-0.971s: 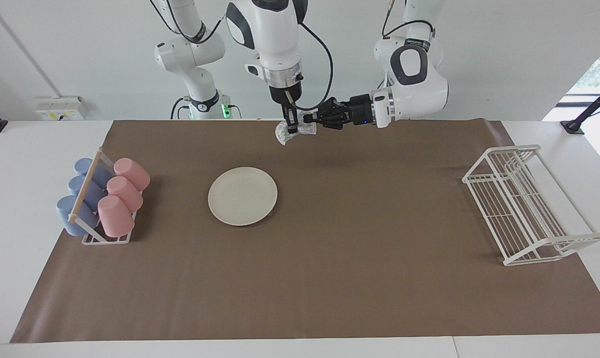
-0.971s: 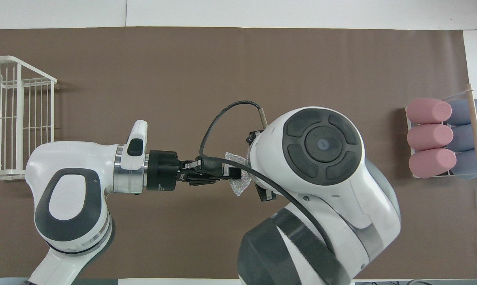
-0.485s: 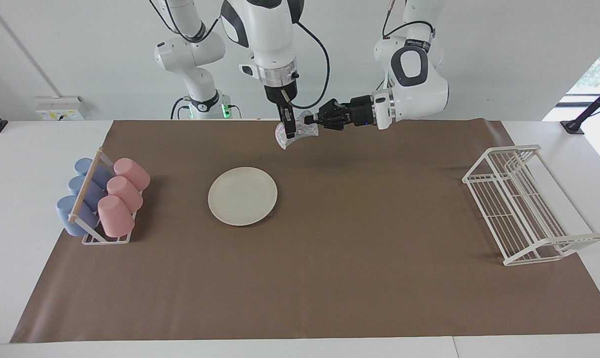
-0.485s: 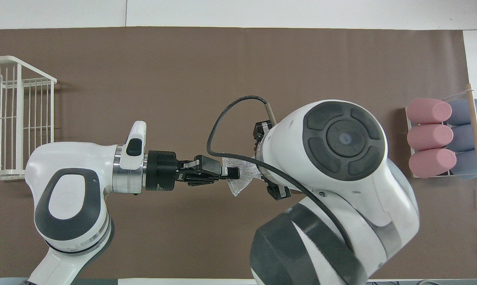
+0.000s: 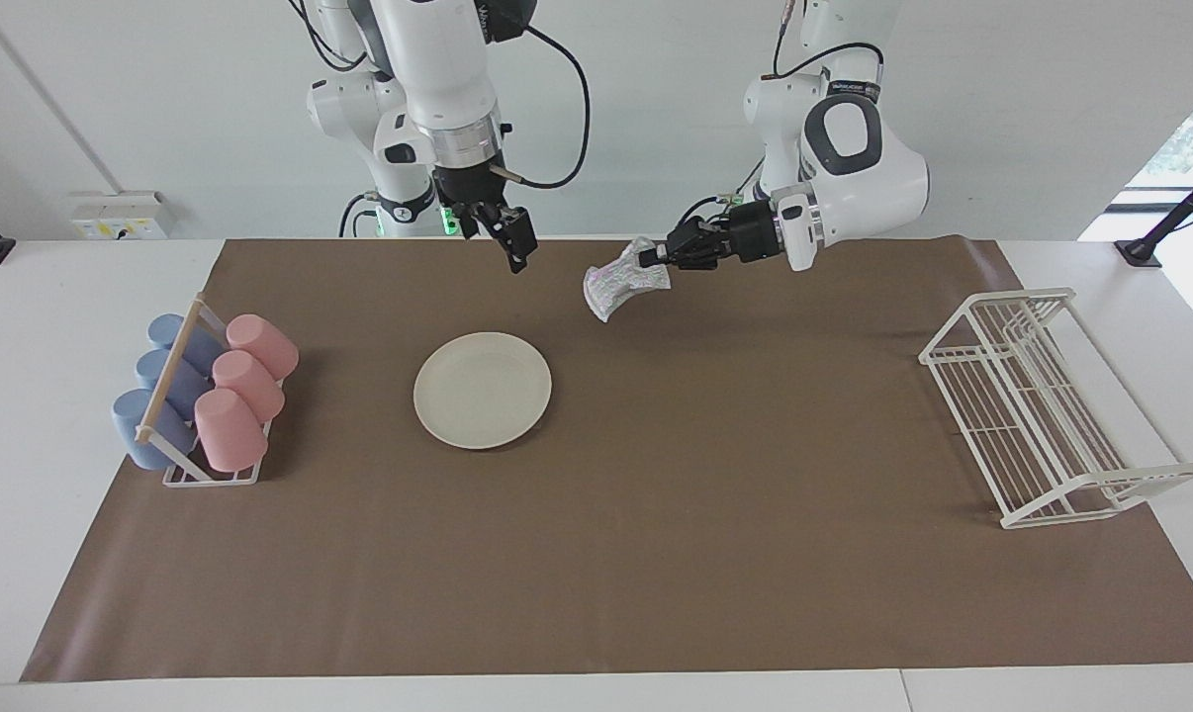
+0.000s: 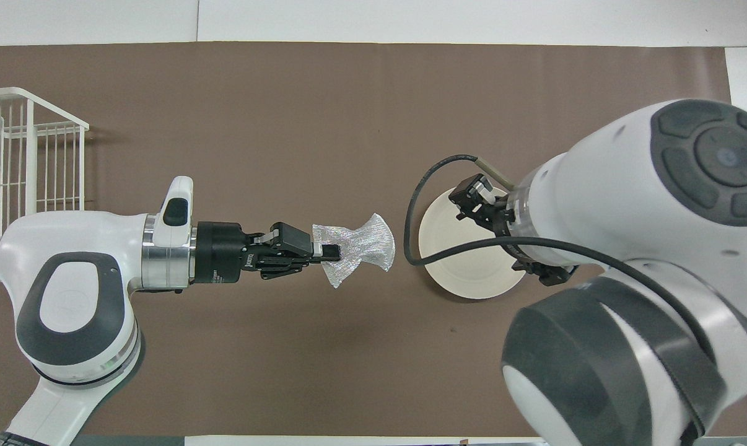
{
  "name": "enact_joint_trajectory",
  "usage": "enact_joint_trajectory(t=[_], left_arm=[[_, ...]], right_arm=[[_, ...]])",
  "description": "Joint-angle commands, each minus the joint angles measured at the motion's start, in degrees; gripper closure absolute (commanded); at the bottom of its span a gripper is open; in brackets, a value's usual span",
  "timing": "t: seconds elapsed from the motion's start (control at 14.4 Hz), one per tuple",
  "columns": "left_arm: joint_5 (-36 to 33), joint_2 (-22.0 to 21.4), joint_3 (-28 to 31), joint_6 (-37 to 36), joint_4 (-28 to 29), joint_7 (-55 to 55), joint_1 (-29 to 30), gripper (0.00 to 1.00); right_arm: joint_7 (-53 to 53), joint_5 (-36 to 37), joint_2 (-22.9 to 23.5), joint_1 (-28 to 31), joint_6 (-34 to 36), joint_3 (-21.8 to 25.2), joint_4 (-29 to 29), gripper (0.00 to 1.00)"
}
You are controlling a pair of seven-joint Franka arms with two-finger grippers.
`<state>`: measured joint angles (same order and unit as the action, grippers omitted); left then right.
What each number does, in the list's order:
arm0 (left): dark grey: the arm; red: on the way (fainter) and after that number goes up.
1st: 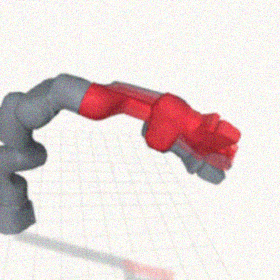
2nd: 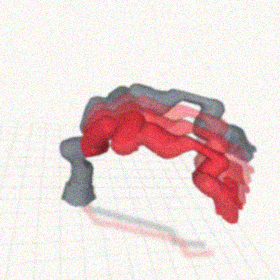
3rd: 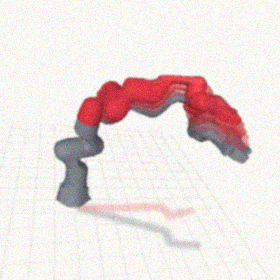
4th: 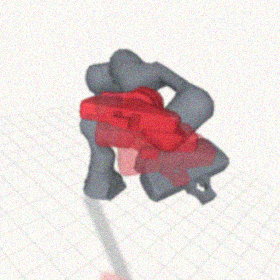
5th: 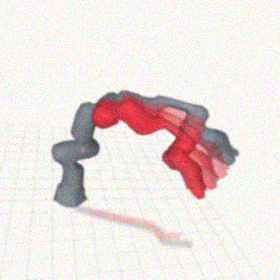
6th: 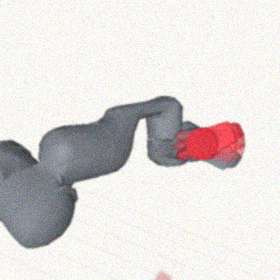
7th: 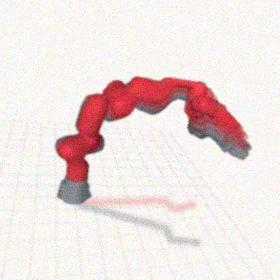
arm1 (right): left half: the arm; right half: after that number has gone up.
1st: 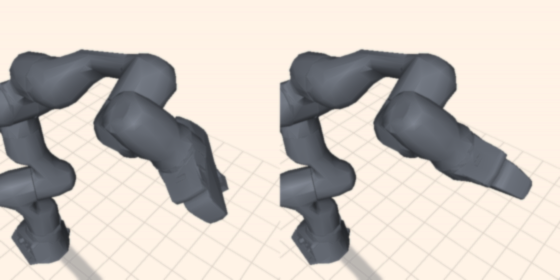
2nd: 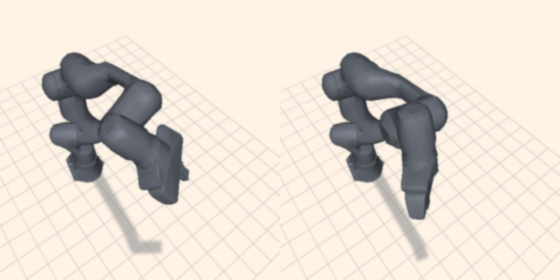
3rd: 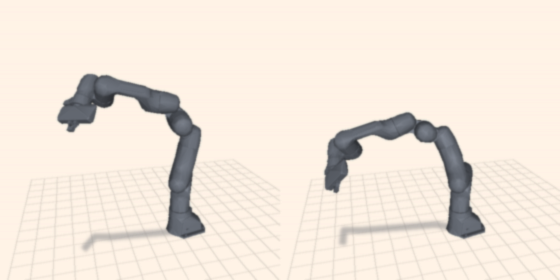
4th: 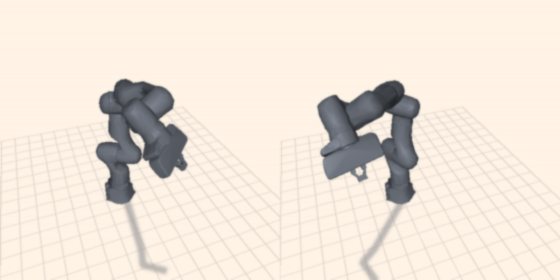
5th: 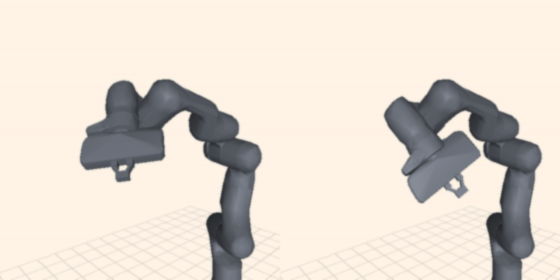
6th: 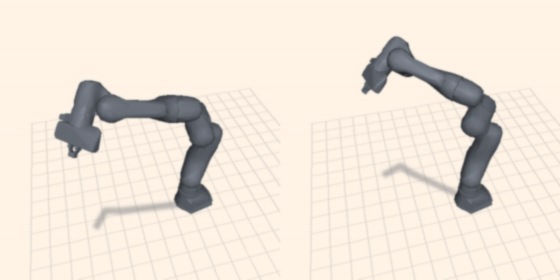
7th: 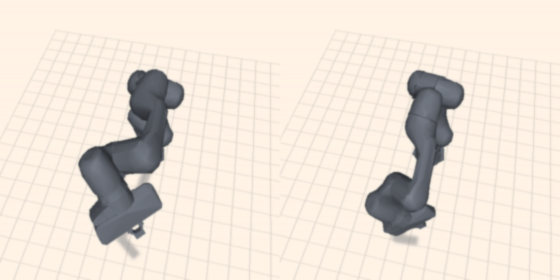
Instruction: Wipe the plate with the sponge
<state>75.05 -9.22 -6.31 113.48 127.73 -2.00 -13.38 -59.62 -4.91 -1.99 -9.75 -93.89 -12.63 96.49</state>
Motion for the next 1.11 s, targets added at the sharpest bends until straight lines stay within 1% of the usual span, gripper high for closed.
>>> enact_joint_trajectory(t=[0.0,0.14,0.28,0.42,0.55,0.69,0.83,0.9,0.97,1.04], left_arm=[[-8.6,-0.8,-0.3,-0.1,-1.3,5.6,2.9,1.0],[-16.4,-0.7,-0.3,-1.8,-2.5,7.9,4.9,1.0],[-24.5,-0.3,-0.3,-2.3,-4.3,11.7,6.1,1.0],[-33.3,0.1,-0.3,-3.7,-6.5,14.5,7.8,1.0],[-42.8,0.9,-0.3,-4.0,-8.0,16.9,7.8,1.0],[-53.3,1.8,-0.4,-4.3,-10.4,19.9,7.7,1.0],[-62.8,3.2,-0.4,-6.9,-13.0,20.3,7.1,1.0],[-67.6,3.3,-0.5,-8.4,-13.7,20.4,7.1,1.0],[-72.0,3.3,-0.5,-9.4,-14.2,20.5,6.8,1.0],[-76.8,3.3,-0.8,-10.4,-14.4,20.9,6.8,1.0]], right_arm=[[19.7,0.7,-1.4,5.4,0.8,-0.6,2.3,0.0],[32.8,0.7,-1.3,10.6,1.0,-0.6,2.3,0.0],[42.9,0.6,-1.3,14.9,2.0,-0.6,2.3,0.0],[45.4,0.6,-1.3,16.9,2.7,-0.6,2.2,0.0],[46.6,0.6,-1.3,17.2,2.5,-0.6,2.3,0.0],[45.4,0.6,-1.3,16.7,2.3,-0.6,2.5,0.0],[45.3,0.5,-1.6,16.8,1.5,-0.5,4.0,0.0],[45.8,0.5,-1.7,15.9,1.9,0.4,4.3,0.0],[46.7,0.5,-1.5,13.6,1.7,2.8,3.9,0.0],[47.9,0.5,-1.4,11.7,1.8,6.4,3.8,0.0]])
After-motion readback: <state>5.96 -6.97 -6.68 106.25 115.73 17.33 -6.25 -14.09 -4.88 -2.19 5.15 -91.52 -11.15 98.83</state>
